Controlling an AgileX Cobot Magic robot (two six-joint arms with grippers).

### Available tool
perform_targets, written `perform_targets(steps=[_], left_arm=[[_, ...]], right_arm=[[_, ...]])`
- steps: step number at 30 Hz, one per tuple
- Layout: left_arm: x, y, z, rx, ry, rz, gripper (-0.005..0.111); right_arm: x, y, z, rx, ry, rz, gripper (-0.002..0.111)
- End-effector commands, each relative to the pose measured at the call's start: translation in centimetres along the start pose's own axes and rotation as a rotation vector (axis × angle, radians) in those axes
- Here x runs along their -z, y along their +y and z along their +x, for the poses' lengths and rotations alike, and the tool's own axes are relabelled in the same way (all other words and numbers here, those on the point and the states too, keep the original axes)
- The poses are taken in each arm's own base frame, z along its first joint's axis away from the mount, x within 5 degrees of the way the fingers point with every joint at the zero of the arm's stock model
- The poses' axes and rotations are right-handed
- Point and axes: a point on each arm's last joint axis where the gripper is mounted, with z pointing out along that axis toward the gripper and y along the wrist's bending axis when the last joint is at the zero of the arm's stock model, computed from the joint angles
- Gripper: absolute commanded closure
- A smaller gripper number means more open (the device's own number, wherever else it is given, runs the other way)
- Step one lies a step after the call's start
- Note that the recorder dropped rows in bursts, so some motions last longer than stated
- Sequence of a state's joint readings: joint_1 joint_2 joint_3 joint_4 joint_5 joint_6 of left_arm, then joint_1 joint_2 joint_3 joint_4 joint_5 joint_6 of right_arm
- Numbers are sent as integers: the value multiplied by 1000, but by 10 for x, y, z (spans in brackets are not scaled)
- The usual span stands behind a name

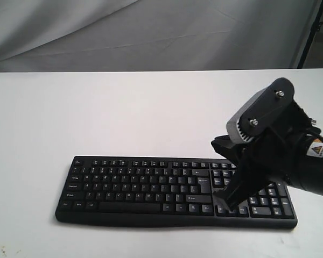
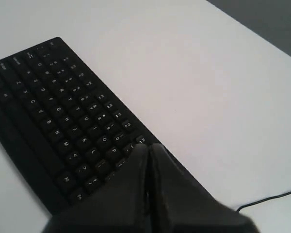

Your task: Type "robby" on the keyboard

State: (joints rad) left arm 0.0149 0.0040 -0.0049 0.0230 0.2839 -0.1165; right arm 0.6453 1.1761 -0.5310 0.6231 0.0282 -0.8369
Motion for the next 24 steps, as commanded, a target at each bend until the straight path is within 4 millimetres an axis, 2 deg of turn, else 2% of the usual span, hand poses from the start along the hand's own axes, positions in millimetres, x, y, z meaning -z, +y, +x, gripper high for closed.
perform_targets(steps=[1, 10, 14, 18, 24], left_arm=[[0, 0, 1, 13, -1, 6, 107], [0, 0, 1, 13, -1, 6, 107], [0, 0, 1, 13, -1, 6, 107], [0, 0, 1, 13, -1, 6, 107], [0, 0, 1, 13, -1, 6, 107]], right_arm=[[4, -4, -2, 5, -33, 31, 108], [4, -4, -2, 2, -33, 31, 108], [11, -6, -5, -91, -73, 53, 108], [40, -22, -3, -160, -169, 152, 108], [100, -48, 15, -255, -277, 356, 108]])
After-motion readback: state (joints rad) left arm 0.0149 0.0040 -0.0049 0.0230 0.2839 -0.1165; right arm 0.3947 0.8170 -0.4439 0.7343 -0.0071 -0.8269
